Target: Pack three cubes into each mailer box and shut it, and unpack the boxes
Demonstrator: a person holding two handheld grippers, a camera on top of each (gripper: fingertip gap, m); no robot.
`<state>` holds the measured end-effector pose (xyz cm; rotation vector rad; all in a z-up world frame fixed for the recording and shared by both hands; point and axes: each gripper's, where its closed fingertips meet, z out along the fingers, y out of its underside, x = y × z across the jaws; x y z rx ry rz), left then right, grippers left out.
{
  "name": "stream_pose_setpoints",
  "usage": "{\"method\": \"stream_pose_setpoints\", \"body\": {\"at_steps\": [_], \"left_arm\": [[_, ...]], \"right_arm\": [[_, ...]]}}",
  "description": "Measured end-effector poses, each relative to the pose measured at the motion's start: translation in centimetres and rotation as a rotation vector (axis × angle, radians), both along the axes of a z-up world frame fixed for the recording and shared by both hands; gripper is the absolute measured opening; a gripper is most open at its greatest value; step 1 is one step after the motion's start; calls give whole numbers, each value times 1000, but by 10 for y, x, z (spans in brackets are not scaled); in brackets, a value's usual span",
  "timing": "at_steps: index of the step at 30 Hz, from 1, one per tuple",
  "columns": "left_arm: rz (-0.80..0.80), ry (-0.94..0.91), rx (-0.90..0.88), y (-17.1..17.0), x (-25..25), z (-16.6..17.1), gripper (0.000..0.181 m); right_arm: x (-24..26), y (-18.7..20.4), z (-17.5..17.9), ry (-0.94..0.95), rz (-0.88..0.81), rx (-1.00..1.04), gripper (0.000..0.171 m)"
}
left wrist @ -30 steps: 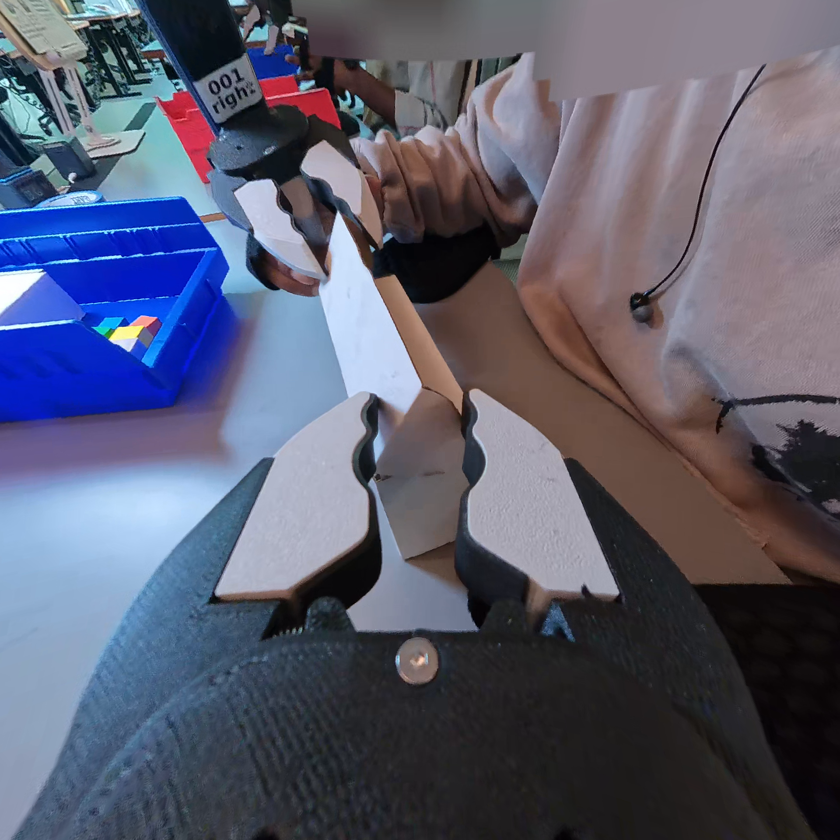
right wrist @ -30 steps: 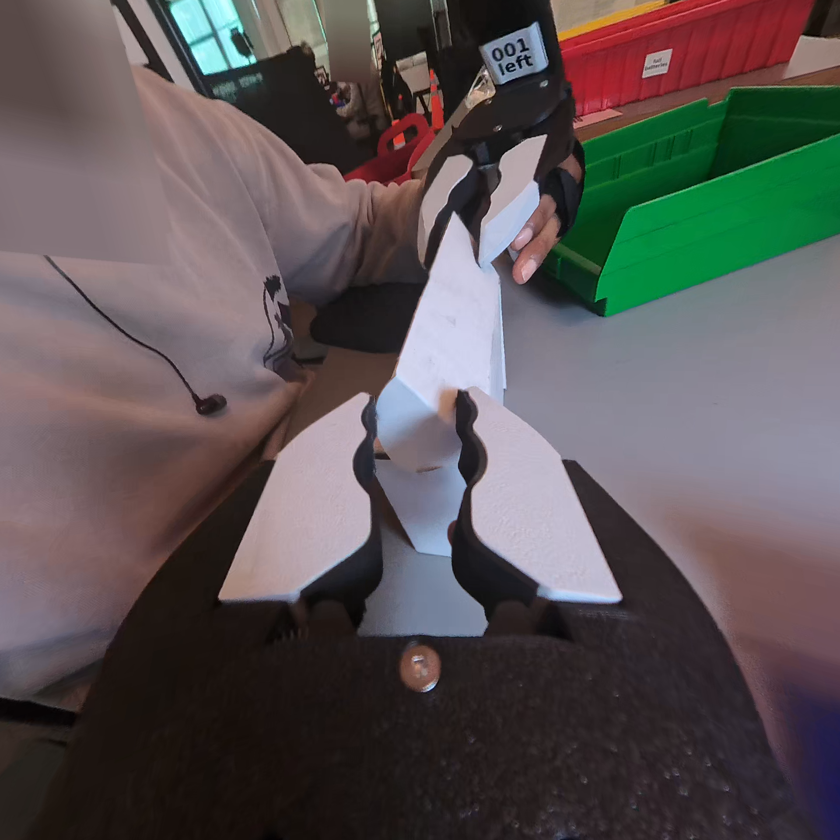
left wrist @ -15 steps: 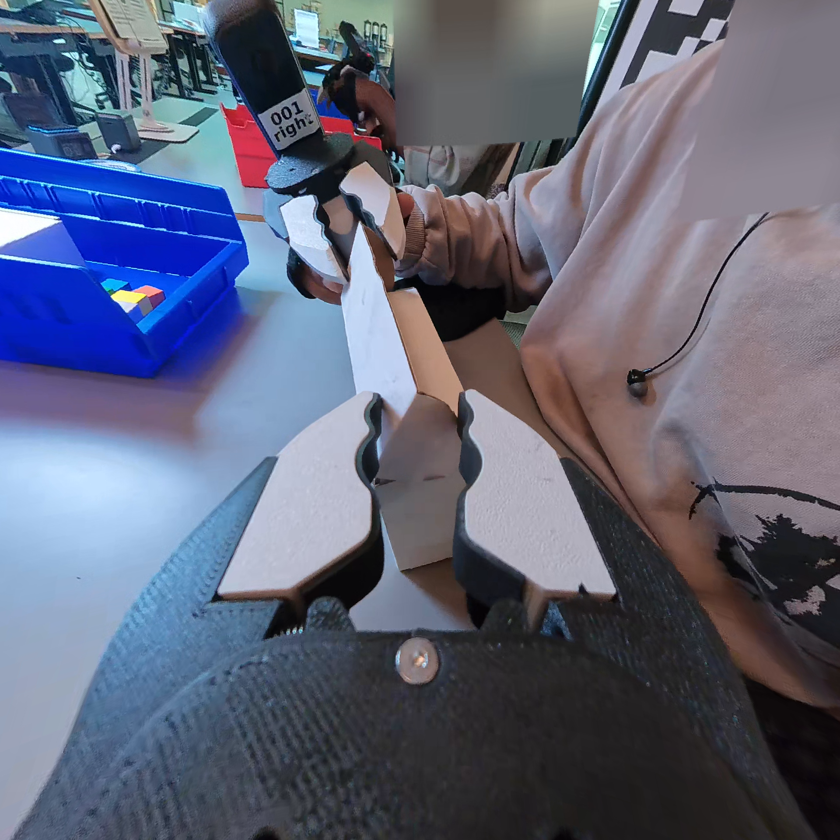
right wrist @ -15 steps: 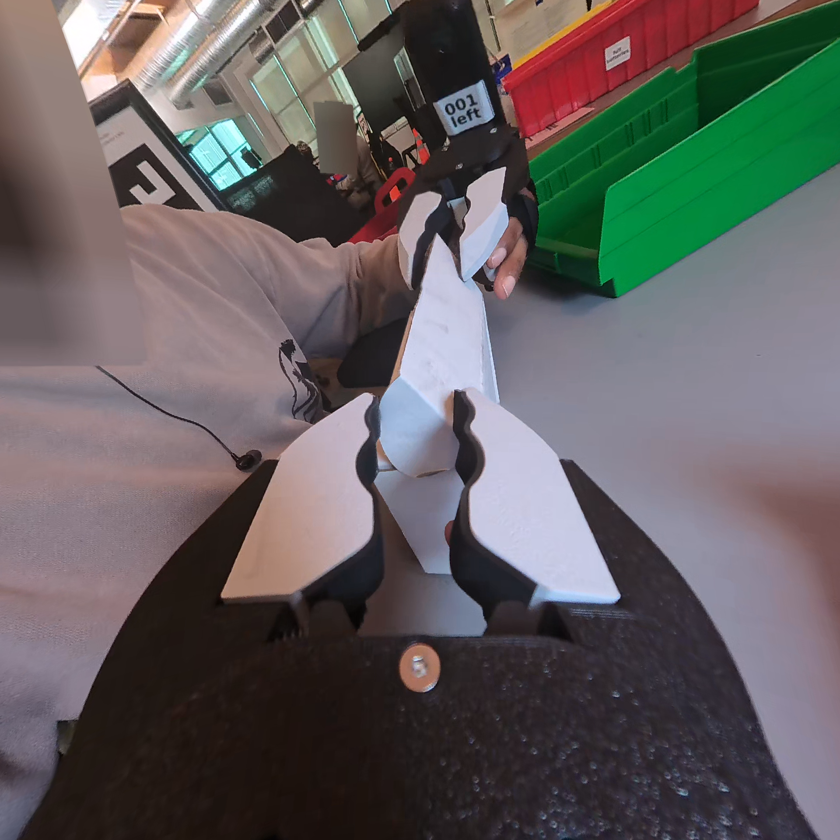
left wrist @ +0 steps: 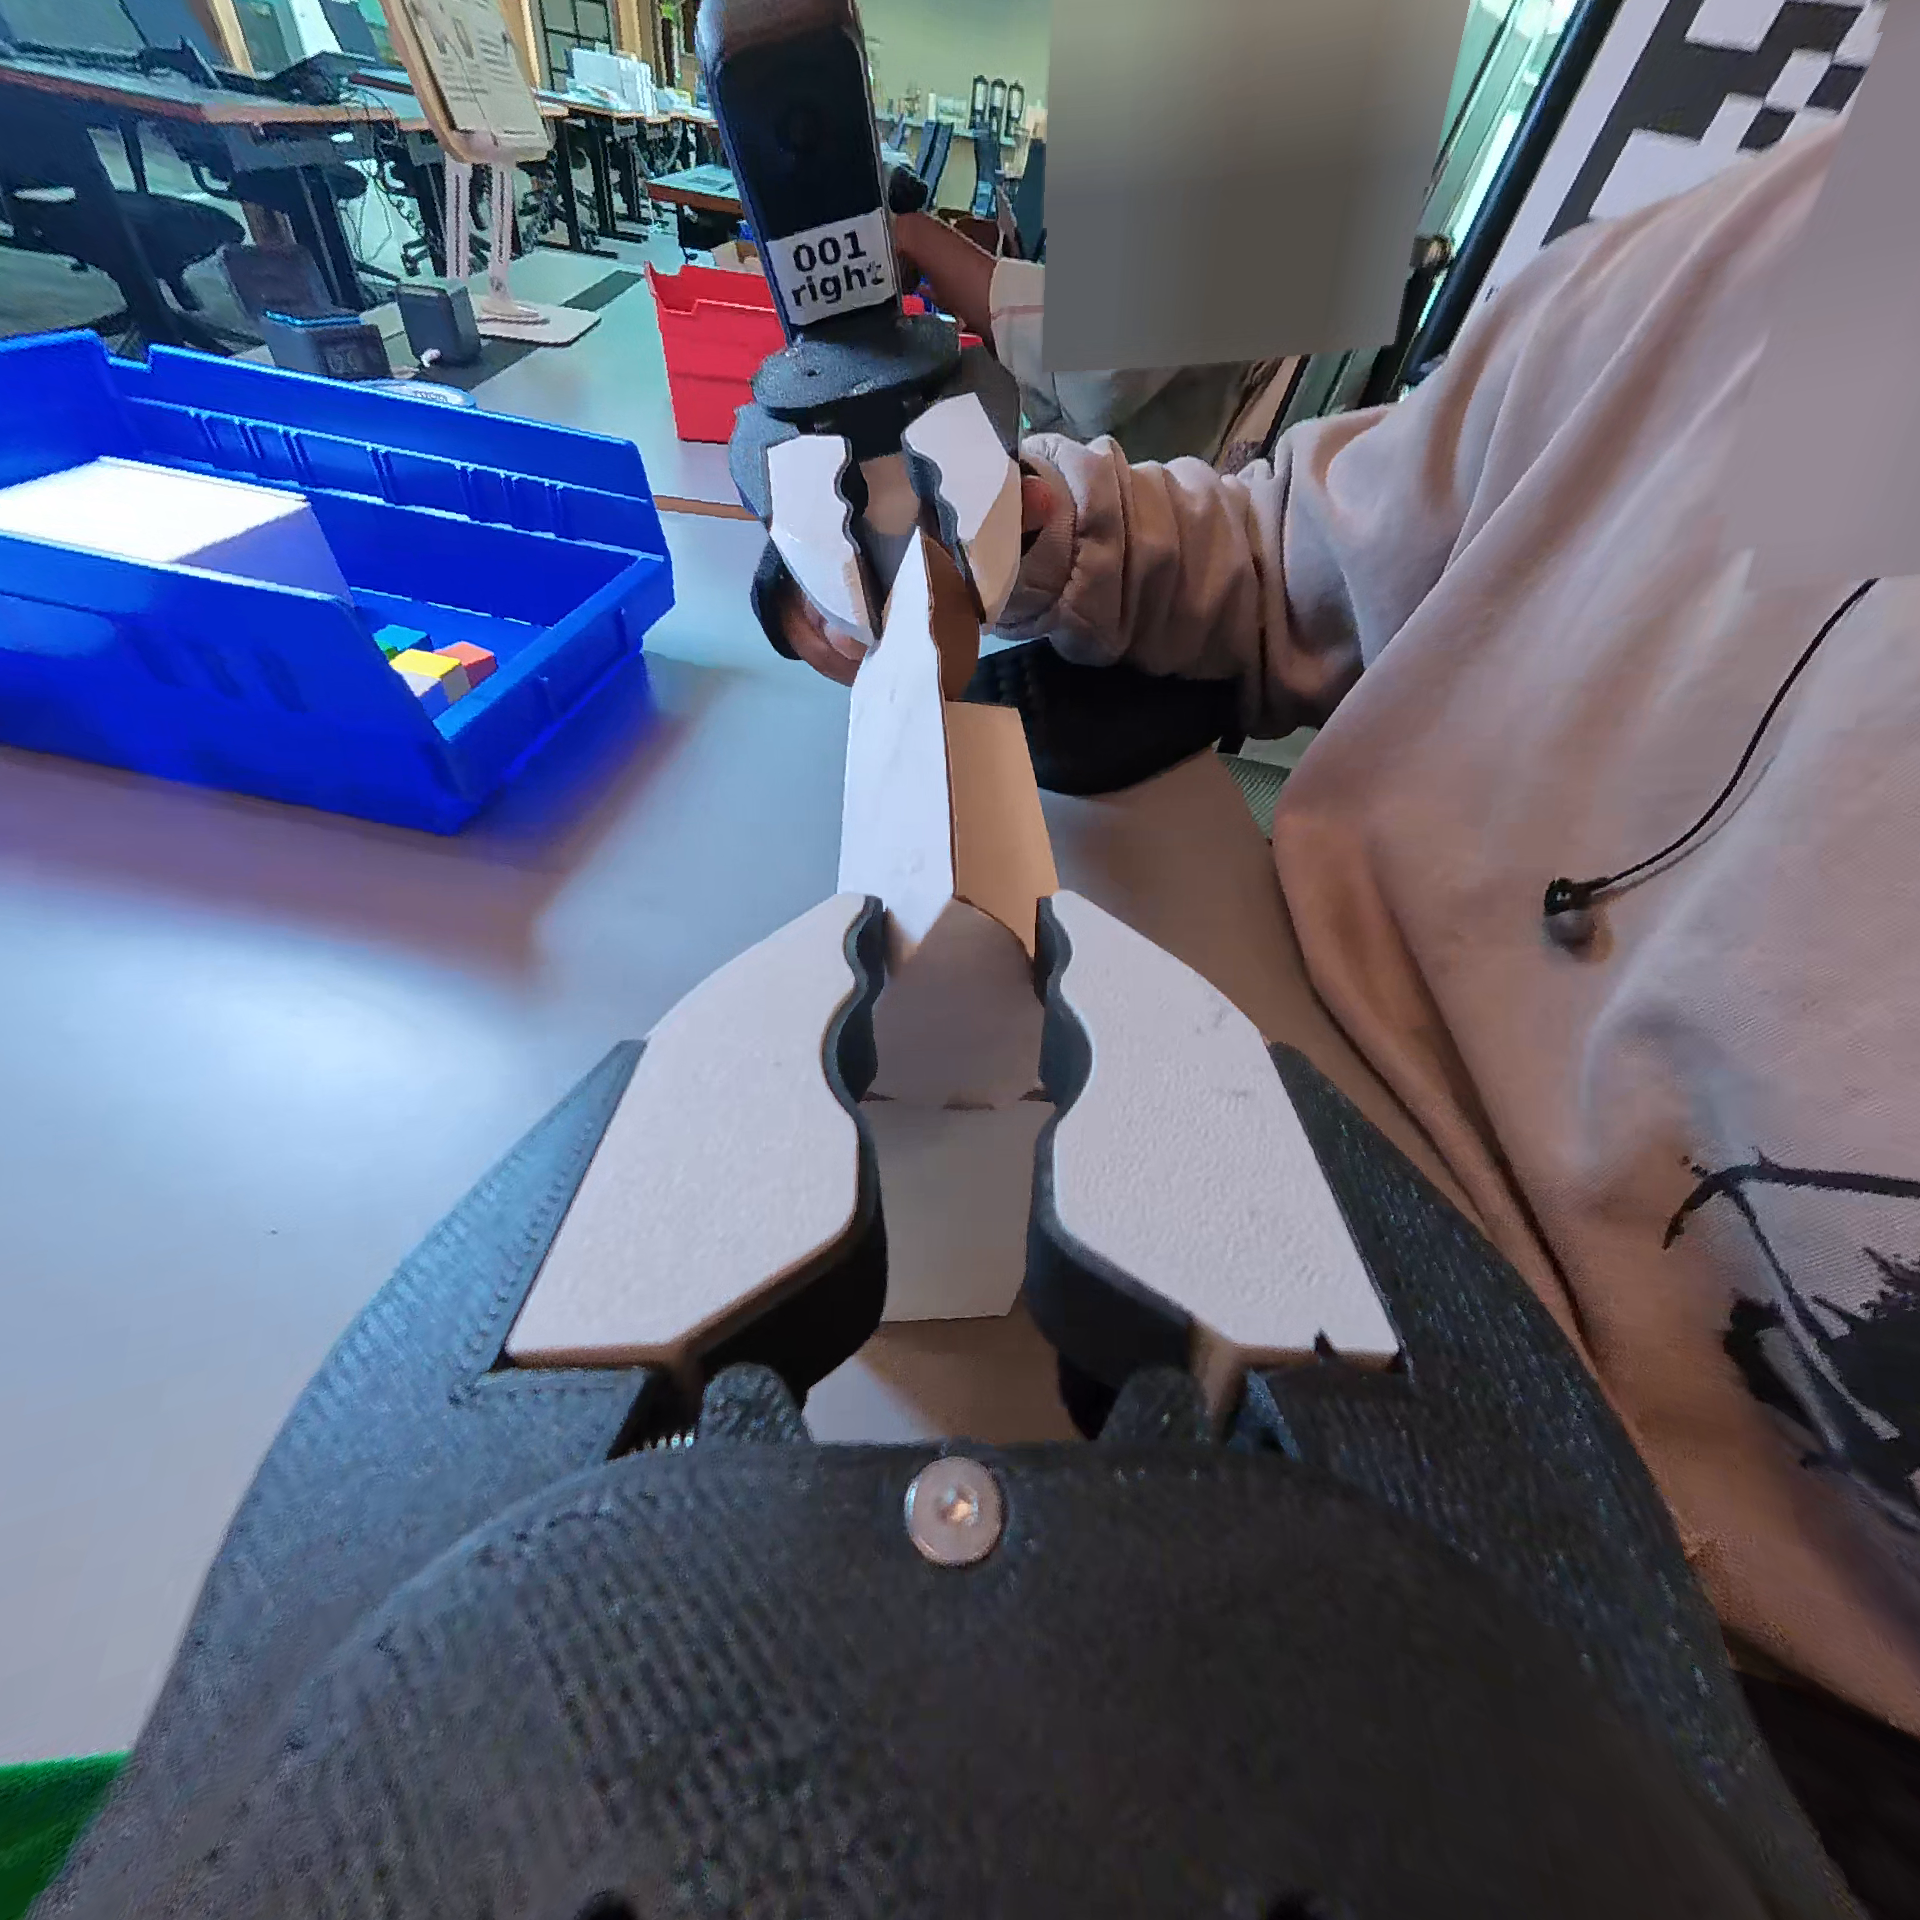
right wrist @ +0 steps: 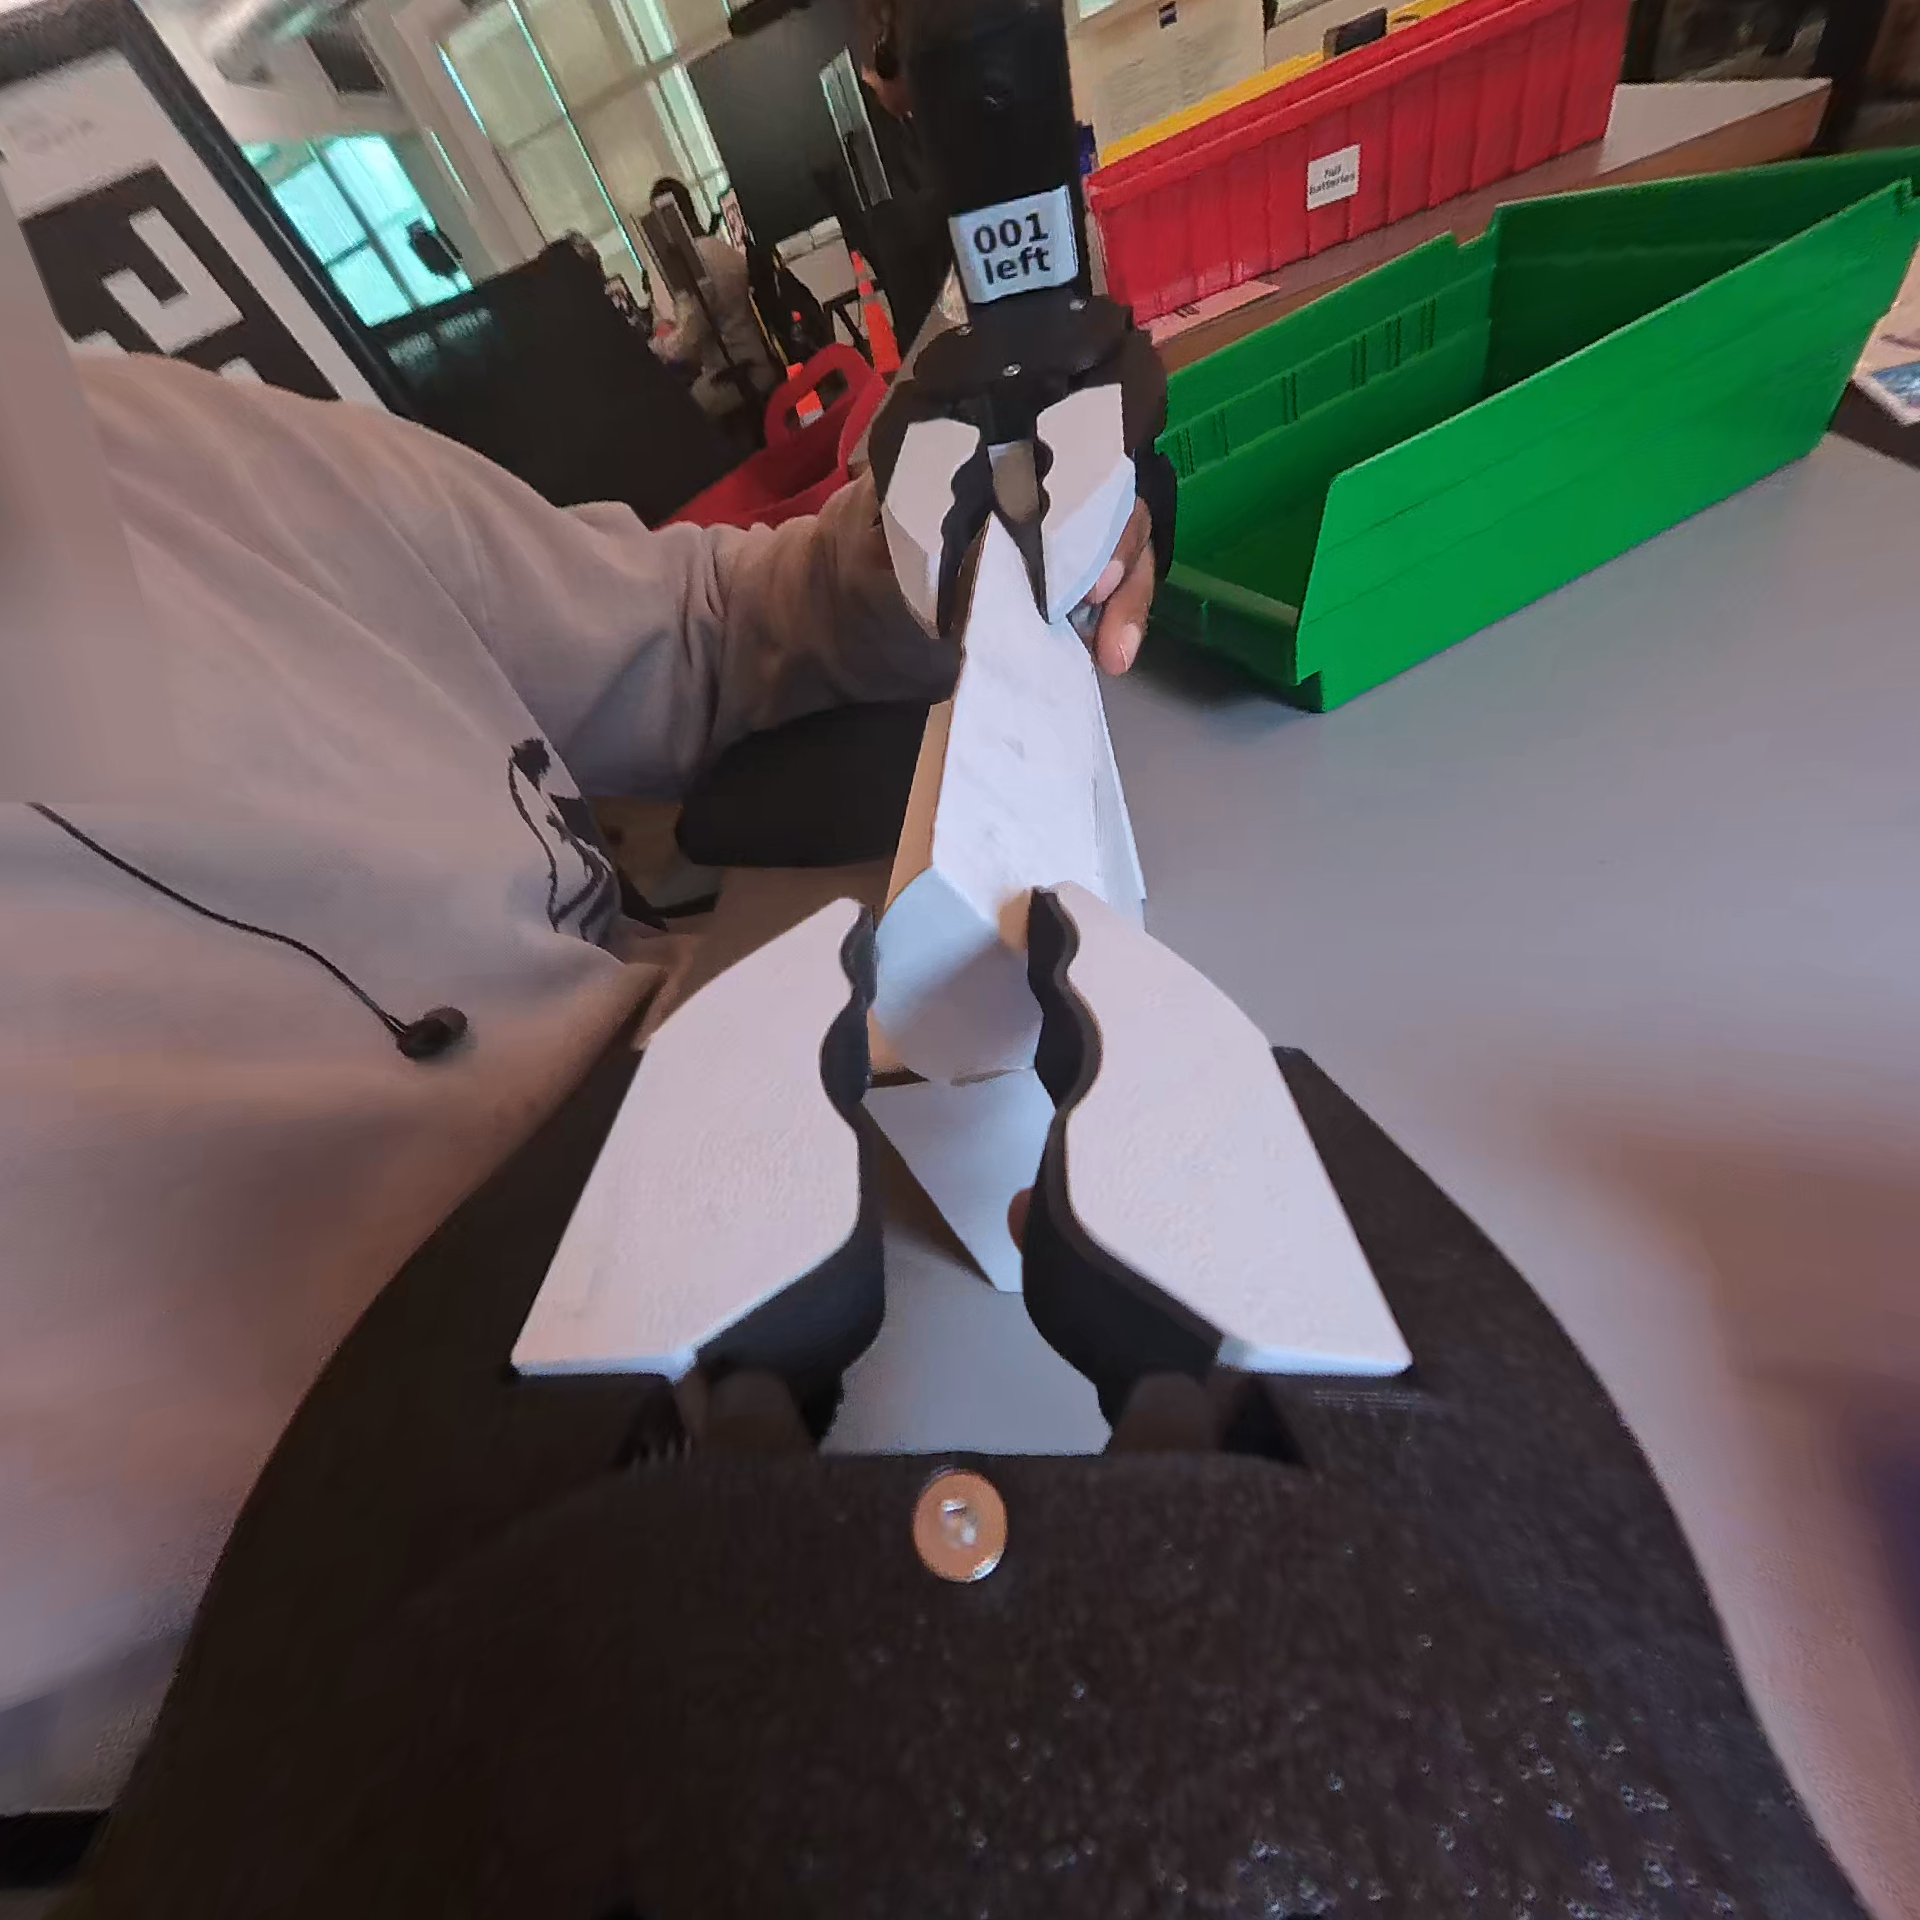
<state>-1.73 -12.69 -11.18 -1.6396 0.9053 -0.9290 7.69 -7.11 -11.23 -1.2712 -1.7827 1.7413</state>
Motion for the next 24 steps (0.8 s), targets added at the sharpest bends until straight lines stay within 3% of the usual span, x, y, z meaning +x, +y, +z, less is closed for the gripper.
{"method": "stream_pose_setpoints", "body": {"at_steps": [7, 14, 24], "left_arm": [[68, -102, -101, 2, -1, 3, 27], [49, -65, -41, -2, 0, 3, 27], [10, 86, 99, -11, 3, -3, 28]], "right_arm": [[-2, 0, 4, -66, -15, -182, 28], [-3, -1, 5, -130, -45, -291, 28], [1, -11, -1, -39, -82, -16, 28]]}}
